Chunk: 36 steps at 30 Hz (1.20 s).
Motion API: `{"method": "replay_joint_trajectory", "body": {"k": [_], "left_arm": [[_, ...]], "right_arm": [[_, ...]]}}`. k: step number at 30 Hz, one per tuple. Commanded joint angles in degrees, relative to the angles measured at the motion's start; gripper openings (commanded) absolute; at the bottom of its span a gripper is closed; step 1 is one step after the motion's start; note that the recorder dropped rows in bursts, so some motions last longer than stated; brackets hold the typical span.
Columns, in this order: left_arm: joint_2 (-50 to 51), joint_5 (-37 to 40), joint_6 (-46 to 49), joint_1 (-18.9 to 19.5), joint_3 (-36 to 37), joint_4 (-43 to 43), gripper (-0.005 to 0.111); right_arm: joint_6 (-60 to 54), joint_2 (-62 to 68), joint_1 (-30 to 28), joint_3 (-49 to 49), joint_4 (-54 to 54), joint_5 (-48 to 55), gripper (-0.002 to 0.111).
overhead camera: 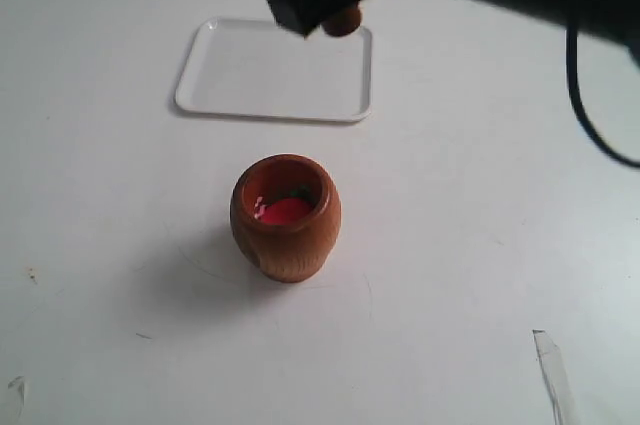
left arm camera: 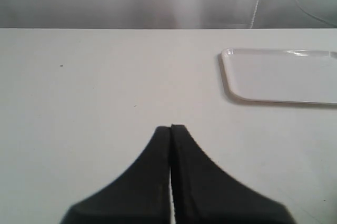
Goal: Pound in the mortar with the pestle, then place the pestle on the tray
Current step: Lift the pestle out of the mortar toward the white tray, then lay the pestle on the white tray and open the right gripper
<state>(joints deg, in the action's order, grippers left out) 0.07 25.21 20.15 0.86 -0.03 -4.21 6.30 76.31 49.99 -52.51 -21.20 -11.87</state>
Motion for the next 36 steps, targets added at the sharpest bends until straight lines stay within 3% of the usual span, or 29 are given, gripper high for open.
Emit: {"method": "replay_joint_trajectory", "body": {"k": [1,5,7,10,12,17,23,30,32,34,35,36], "left_arm": [[-0.1,-0.2,-0.5,-0.4,0.0,0.4,0.0],[-0.1,-0.2,-0.5,-0.4,0.0,0.4,0.0],[-0.1,-0.2,-0.5,-0.4,0.0,0.4,0.0],[-0.1,-0.2,-0.5,-0.4,0.0,0.4,0.0],[-0.1,-0.2,-0.5,-0.4,0.0,0.4,0.0],[-0.1,-0.2,-0.5,-0.4,0.0,0.4,0.0],[-0.1,-0.2,-0.5,-0.4,0.0,0.4,0.0],[-0.1,-0.2,-0.5,-0.4,0.0,0.4,0.0],[-0.1,-0.2,-0.5,-0.4,0.0,0.4,0.0],[-0.1,-0.2,-0.5,-0.4,0.0,0.4,0.0],[-0.1,-0.2,-0.5,-0.4,0.0,0.4,0.0],[-0.1,-0.2,-0.5,-0.4,0.0,0.4,0.0]], "right_arm": [[-2.9,2.8,0.2,-13.7,0.6,25.7,0.0],[-10.6,10.7,0.2,-24.6,0.9,42.2,0.0],[-20.2,18.8,0.2,-31.9,4.0,51.3,0.0],[-38.6,31.6,-1.5,-43.7,16.2,60.1,0.0],[-41.9,39.8,-3.8,-50.7,19.7,63.5,0.0],[-48.0,54.7,-7.8,-65.5,20.2,66.6,0.0],[-52.6,65.5,-8.2,-77.3,21.2,66.8,0.0],[-52.4,65.4,-8.2,-78.2,21.2,65.0,0.001],[-52.5,64.9,-8.2,-78.2,21.2,65.2,0.01],[-52.8,64.0,-8.2,-78.2,20.9,65.4,0.036],[-51.8,63.4,-8.2,-78.2,20.7,65.0,0.061],[-50.3,63.3,-8.2,-78.2,20.2,64.6,0.071]]}}
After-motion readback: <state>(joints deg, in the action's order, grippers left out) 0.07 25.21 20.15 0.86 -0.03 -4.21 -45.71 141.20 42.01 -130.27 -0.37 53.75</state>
